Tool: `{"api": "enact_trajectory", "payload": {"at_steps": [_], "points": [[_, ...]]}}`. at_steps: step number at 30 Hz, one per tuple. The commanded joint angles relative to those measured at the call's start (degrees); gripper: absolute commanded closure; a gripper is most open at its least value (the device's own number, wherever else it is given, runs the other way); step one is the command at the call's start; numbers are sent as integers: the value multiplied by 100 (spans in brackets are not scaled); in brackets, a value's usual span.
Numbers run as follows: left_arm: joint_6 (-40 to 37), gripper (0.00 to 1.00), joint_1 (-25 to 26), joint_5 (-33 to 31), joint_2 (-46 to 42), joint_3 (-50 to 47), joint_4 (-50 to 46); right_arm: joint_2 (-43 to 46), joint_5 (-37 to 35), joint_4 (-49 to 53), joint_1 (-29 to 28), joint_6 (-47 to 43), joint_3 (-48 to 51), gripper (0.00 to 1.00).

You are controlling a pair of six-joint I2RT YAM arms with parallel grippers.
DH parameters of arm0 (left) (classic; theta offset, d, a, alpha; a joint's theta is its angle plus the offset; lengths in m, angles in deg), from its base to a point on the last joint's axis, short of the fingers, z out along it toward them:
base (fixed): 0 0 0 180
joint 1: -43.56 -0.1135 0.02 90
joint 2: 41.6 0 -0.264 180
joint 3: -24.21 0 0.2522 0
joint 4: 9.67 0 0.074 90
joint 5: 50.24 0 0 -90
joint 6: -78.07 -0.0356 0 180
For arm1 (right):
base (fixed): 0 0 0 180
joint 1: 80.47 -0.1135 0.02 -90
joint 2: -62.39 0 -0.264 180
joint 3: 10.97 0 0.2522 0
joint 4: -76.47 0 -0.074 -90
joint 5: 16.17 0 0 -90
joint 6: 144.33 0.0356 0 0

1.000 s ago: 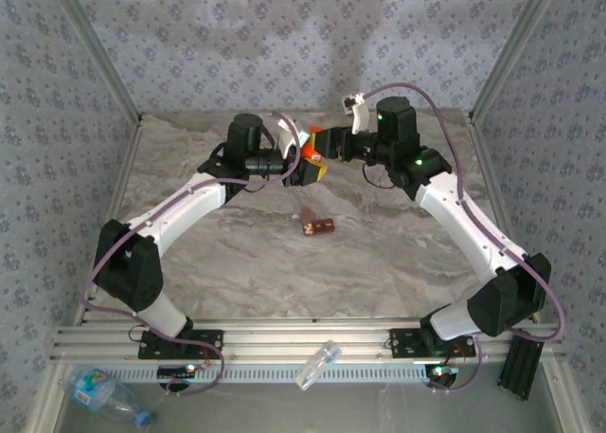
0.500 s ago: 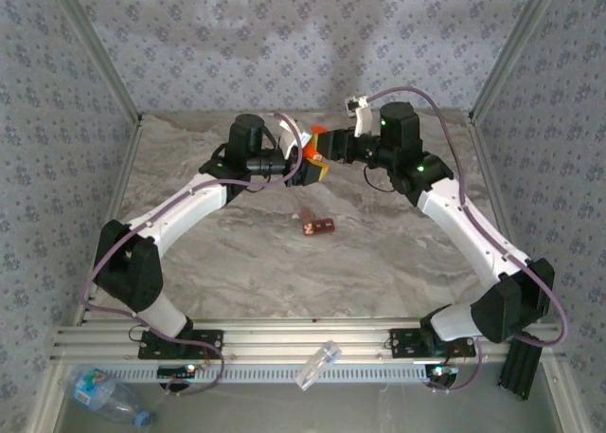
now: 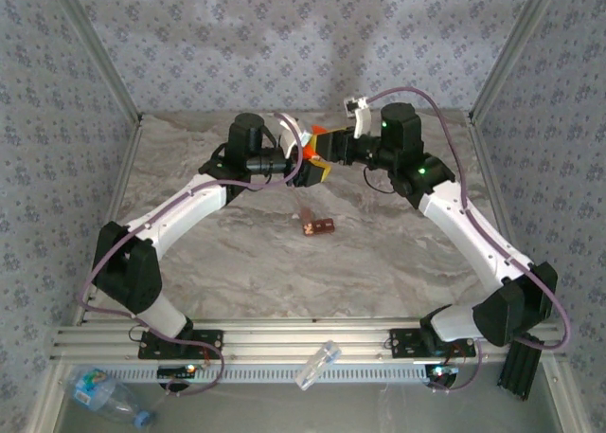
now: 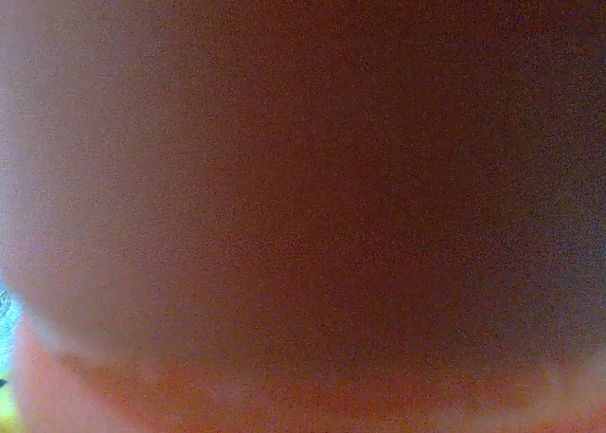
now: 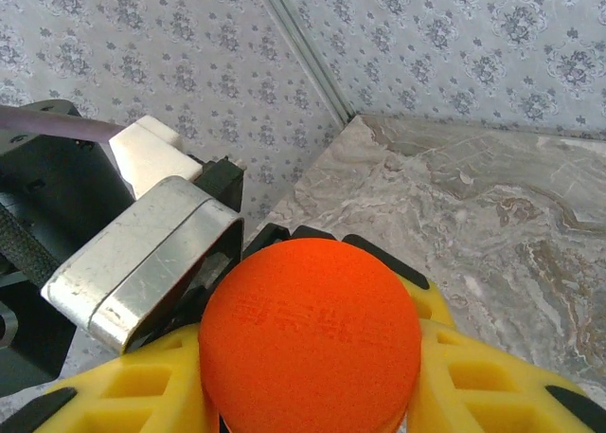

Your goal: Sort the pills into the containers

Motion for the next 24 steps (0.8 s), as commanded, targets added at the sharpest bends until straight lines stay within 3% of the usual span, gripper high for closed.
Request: {"api": "enact_trajectory", "payload": {"at_steps": [1, 2, 4, 5, 19, 24], "points": [[-74, 27, 30, -30, -178, 244, 167, 210, 55, -109, -33, -138, 1, 87], [-73, 26, 31, -44, -179, 245, 159, 220, 18, -90, -35, -149, 3, 87], [-95, 14, 30, -76, -178, 254, 131, 234, -87, -10, -16, -184, -2, 87], [-103, 1, 35, -95, -187, 246, 115, 230, -141, 44, 1, -200, -7, 87], [-375, 0, -90, -246, -624, -325, -222, 487, -1369, 350, 510, -289, 635, 87], [-214, 0, -172, -726, -1021, -869, 157, 599, -2097, 186, 629, -552, 1195, 87]]}}
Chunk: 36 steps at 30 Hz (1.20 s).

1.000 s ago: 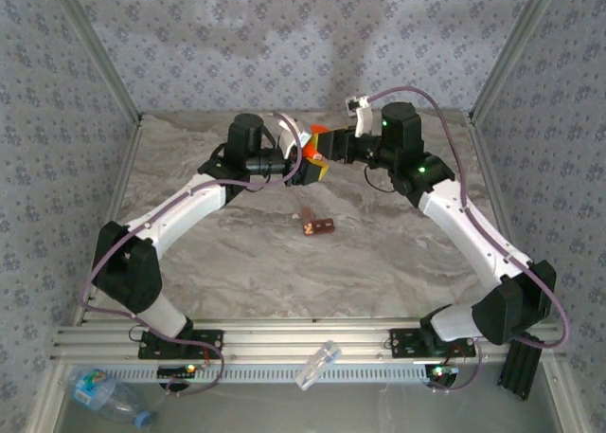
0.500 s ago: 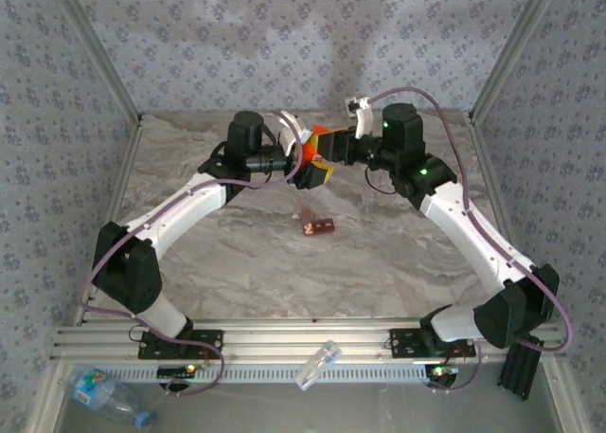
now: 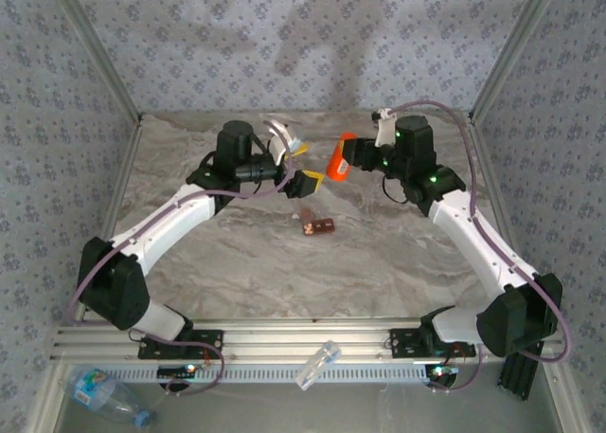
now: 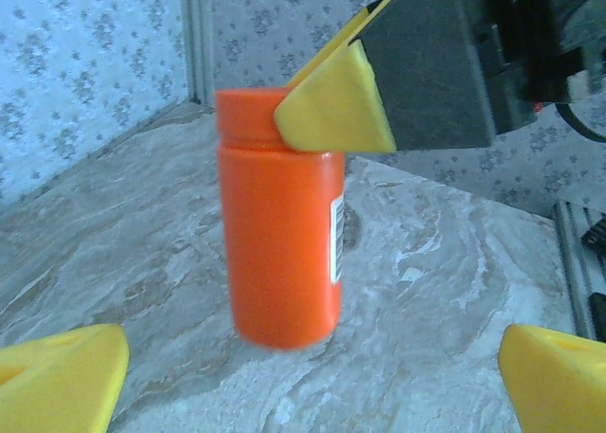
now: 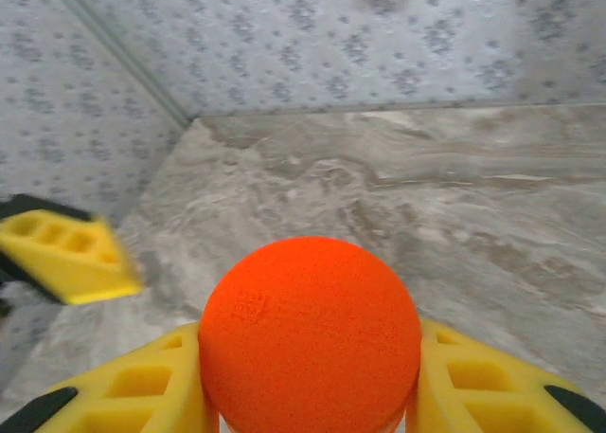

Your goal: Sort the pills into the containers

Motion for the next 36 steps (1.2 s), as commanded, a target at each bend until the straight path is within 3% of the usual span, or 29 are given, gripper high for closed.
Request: {"api": "enact_trajectory", "payload": {"at_steps": [1, 8, 17, 27, 36], "points": [[50, 0, -51, -495, -336, -251, 323, 186, -792, -189, 33, -344, 349, 87], [190, 0, -66, -1957, -713, -549, 540, 174, -1847, -1099, 50, -851, 1314, 87], [686, 0, -188, -3060, -805, -491, 373, -211, -2697, -2379, 76, -872, 2353, 87], [1011, 0, -183, -3127, -682, -223, 38, -438, -3075, -3318, 73, -564, 3176, 81], [1149, 0, -186, -3257, -765, -303, 119, -379, -3129, -3339, 70, -302, 3435, 54]]}}
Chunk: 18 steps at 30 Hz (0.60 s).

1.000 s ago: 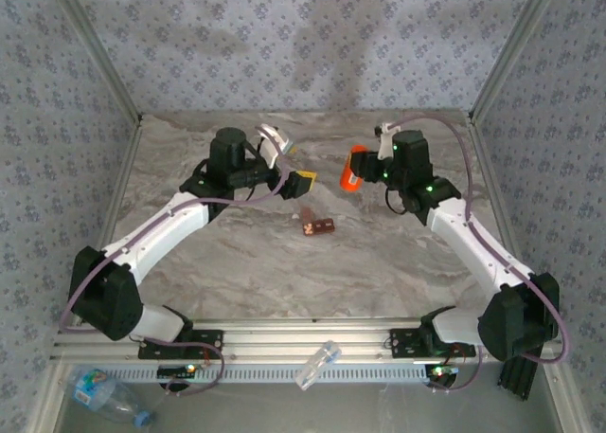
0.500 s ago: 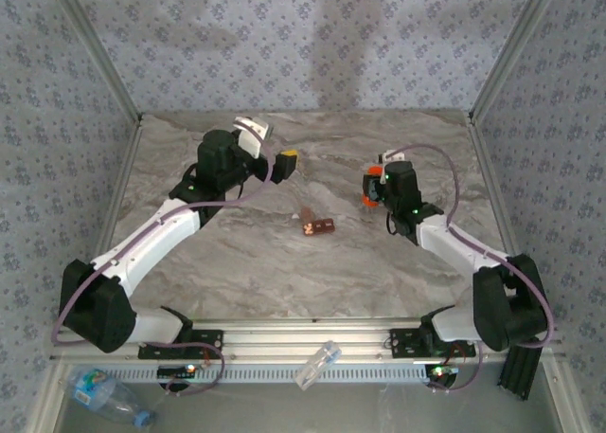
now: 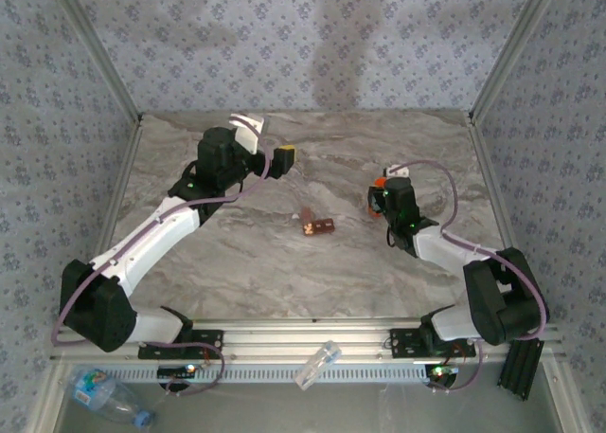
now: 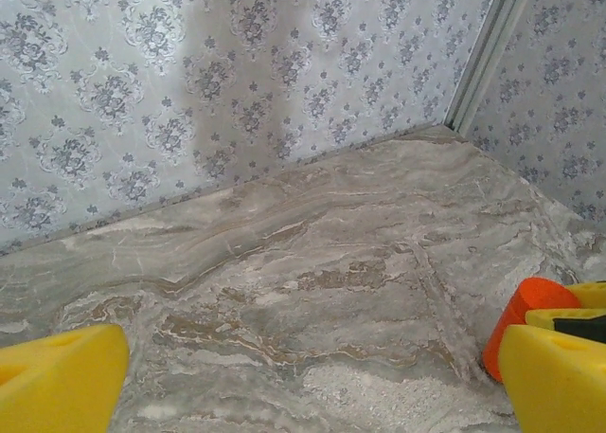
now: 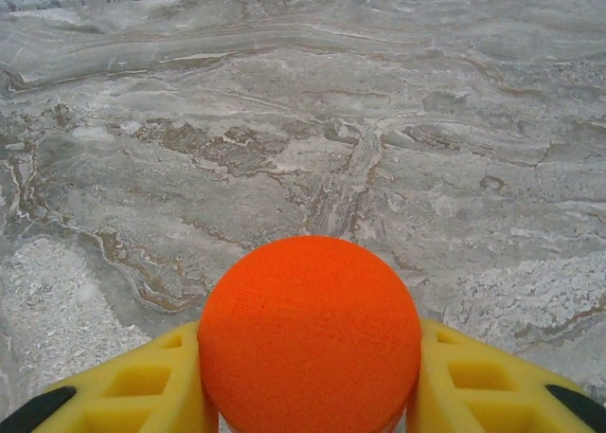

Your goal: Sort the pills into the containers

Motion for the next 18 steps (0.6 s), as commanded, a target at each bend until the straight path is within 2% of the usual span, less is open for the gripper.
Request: {"api": "enact_trajectory", "payload": {"at_steps": [1, 10, 14, 18], "points": [[119, 0, -11, -118, -92, 91, 95, 55, -168, -275, 8, 215, 68, 51], [167, 0, -15, -254, -128, 44, 136, 541, 164, 356, 34, 115, -212, 26], [180, 0, -31, -275, -119, 47, 182, 1034, 512, 1054, 98, 100, -663, 21], [337, 0, -185, -34, -44, 103, 190, 1319, 1228, 2125, 121, 147, -1601, 21]]}}
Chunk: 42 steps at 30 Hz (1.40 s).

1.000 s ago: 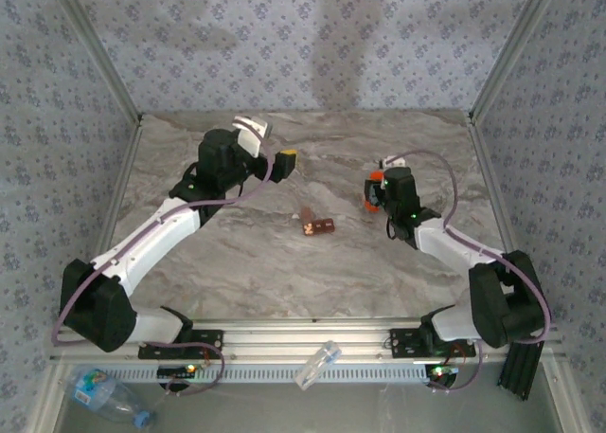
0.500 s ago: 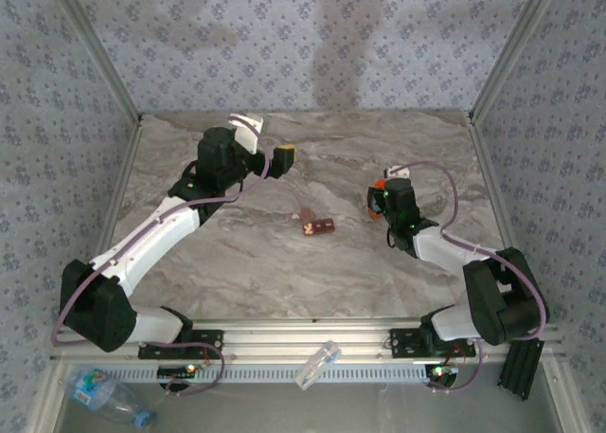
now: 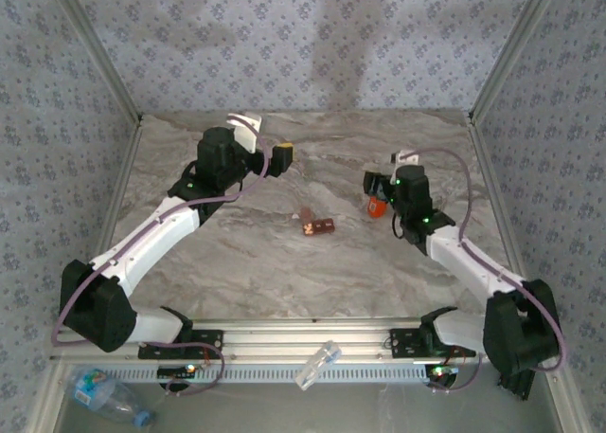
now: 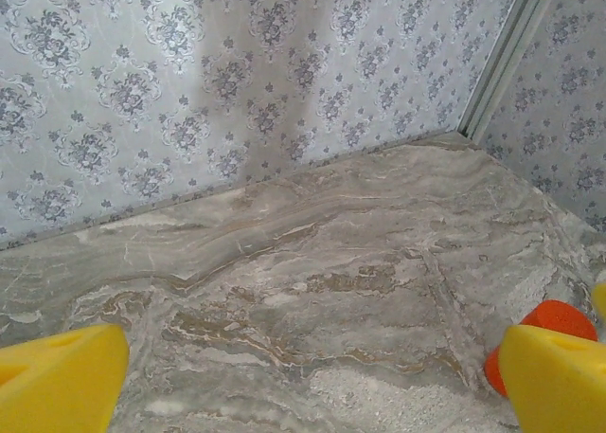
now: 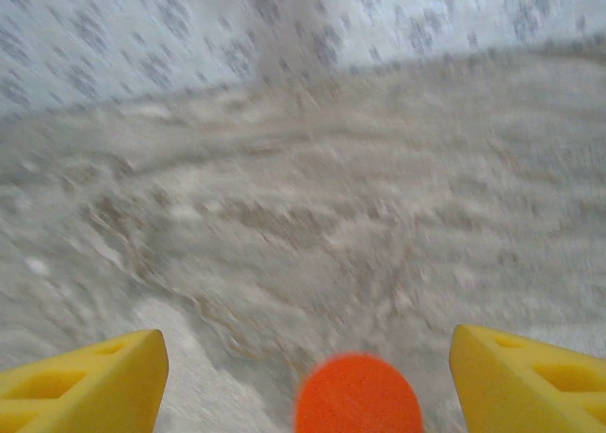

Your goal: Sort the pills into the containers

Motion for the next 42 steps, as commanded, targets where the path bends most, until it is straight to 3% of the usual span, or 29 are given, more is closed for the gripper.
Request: {"api": "enact_trajectory", "payload": {"at_steps": [1, 6, 11, 17, 22, 33, 37, 42], "points": [[260, 0, -191, 229, -1, 143, 140, 218, 840, 1156, 27, 33, -953, 21], [578, 0, -492, 891, 328, 356, -123, -292, 1995, 2559, -155, 217, -2326, 21], [564, 0, -598, 1342, 755, 613, -594, -913, 2391, 3252, -740, 277, -2931, 22], [406, 1, -615, 1504, 1207, 890, -1330, -1446, 2069, 3087, -1262, 662, -2573, 24], [202, 6, -614, 1484, 1496, 949, -1842, -1921, 1982, 2955, -1281, 1008, -1996, 26], [-124, 22, -348, 1186, 2427, 1459, -2854, -2987, 1747, 3344, -1259, 837, -2078, 28], [-226, 38, -169, 1085, 2757, 1678, -3117, -3070, 1773, 3298, -1167, 832, -2017, 28], [-273, 88, -3, 1047, 3151, 1966, -3340, -3084, 1882, 3177, -991, 763, -1914, 28]]}}
